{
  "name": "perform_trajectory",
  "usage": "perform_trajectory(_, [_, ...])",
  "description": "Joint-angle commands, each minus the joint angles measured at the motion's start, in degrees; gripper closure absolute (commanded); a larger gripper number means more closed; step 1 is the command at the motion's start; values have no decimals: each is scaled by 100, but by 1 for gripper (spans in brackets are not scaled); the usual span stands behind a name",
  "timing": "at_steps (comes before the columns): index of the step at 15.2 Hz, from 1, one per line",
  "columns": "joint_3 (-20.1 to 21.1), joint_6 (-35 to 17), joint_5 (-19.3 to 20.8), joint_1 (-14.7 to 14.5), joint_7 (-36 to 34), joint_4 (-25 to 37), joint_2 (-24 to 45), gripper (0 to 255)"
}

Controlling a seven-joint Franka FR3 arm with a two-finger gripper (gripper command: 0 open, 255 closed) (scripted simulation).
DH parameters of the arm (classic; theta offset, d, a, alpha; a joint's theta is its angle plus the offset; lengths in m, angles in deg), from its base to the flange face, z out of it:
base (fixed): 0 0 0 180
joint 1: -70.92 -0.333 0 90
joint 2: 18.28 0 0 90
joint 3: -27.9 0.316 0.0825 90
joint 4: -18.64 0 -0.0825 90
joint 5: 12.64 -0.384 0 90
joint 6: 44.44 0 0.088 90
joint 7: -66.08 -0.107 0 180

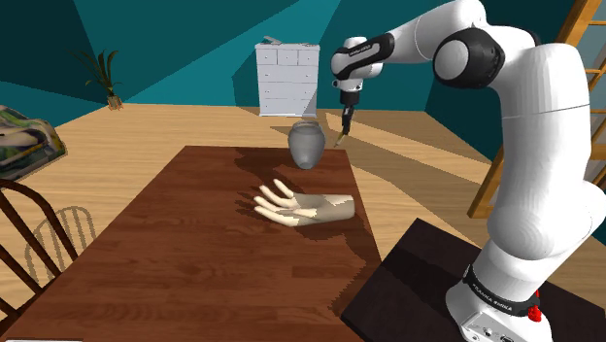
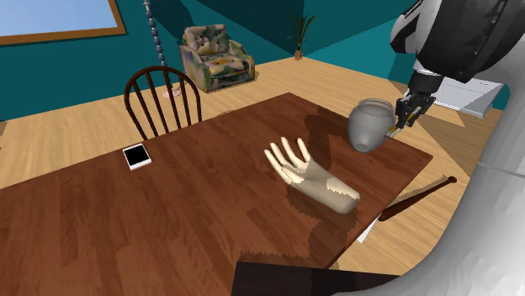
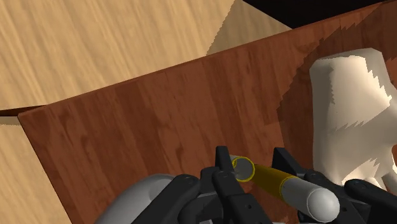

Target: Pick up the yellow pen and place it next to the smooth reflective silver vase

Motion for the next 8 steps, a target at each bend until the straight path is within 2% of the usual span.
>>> perform_trajectory(1, [-1,-137,-5,9,15,-82,53,255])
perform_trajectory(8, [7,-593,-21,9,27,-375,217,255])
